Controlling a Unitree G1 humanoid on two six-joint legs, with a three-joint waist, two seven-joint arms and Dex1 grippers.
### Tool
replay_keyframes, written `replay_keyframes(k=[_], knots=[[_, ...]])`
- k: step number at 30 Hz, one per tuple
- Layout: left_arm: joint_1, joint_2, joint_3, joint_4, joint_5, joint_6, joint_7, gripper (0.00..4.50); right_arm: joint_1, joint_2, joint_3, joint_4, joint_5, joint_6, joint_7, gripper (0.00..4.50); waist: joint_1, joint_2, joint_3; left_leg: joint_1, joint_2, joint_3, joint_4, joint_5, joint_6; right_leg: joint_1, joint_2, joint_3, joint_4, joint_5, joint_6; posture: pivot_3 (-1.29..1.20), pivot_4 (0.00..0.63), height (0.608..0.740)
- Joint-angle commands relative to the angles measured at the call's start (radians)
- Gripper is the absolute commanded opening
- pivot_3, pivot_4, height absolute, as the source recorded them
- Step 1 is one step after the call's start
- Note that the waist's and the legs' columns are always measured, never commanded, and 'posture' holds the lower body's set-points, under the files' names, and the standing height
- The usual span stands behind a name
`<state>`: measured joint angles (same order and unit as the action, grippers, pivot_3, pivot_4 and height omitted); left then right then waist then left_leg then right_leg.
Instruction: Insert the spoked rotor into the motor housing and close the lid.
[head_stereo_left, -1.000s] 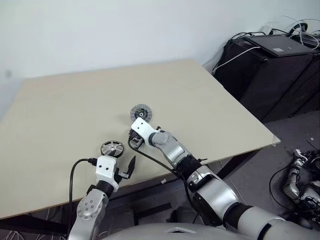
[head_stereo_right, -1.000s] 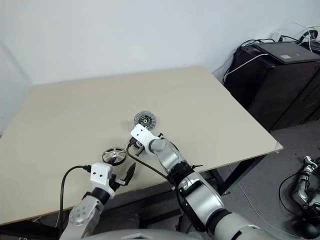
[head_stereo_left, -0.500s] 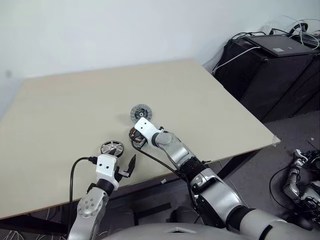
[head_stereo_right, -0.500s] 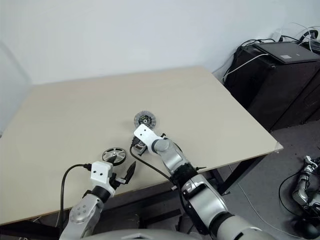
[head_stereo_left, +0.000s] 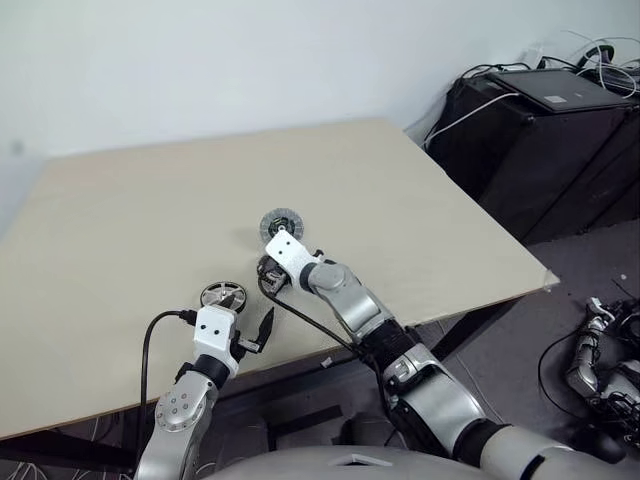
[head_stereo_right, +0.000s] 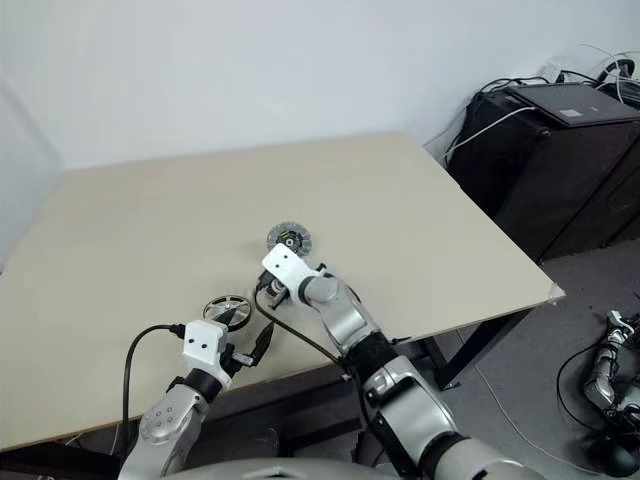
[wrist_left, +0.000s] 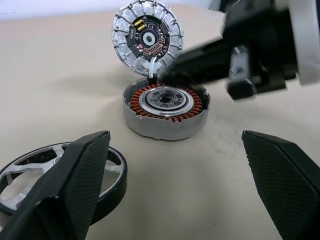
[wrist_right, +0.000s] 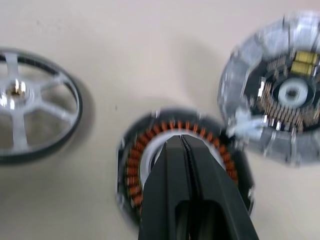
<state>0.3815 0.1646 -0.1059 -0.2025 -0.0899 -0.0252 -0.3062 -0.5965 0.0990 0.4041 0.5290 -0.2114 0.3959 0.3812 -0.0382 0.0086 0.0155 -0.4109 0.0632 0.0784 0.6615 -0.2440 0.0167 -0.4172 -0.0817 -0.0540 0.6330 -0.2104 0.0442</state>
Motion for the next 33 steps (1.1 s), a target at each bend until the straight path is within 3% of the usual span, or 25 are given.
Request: replay_keyframes(k=[1, 13, 21, 33], knots=[[-0.003, 0.0, -0.001, -0.017, 0.0, -0.009, 0.002, 4.5, -0.054, 0.019, -0.01, 0.072, -0.002, -0.053, -0.024, 0.02, 0.0, 0.0, 0.0, 0.0, 0.0, 0.0, 0.0, 0.0, 0.0, 0.0, 0.0, 0.0, 0.0, 0.0, 0.0, 0.0, 0.0, 0.74], [0.017, -0.003, 0.003, -0.033, -0.001, -0.009, 0.013, 4.5, -0.129, 0.006, -0.052, 0.312, -0.004, -0.142, -0.074, 0.02, -0.001, 0.0, 0.0, 0.0, 0.0, 0.0, 0.0, 0.001, 0.001, 0.0, 0.0, 0.0, 0.0, 0.0, 0.0, 0.0, 0.0, 0.74], [0.0, 0.005, 0.003, -0.023, -0.006, -0.002, 0.004, 4.5, -0.038, -0.054, -0.044, 0.173, 0.001, -0.089, -0.018, 0.02, 0.002, 0.0, 0.0, 0.0, 0.0, 0.0, 0.0, 0.0, 0.0, 0.001, 0.0, 0.0, 0.0, 0.0, 0.0, 0.0, 0.0, 0.74], [-0.017, 0.002, -0.004, -0.014, -0.004, 0.007, -0.011, 4.5, -0.045, 0.005, -0.069, 0.054, 0.031, -0.118, -0.052, 0.02, -0.001, 0.001, 0.001, 0.0, 0.0, 0.0, 0.0, 0.001, 0.001, 0.0, 0.001, 0.0, 0.0, 0.0, 0.0, 0.0, 0.0, 0.74]])
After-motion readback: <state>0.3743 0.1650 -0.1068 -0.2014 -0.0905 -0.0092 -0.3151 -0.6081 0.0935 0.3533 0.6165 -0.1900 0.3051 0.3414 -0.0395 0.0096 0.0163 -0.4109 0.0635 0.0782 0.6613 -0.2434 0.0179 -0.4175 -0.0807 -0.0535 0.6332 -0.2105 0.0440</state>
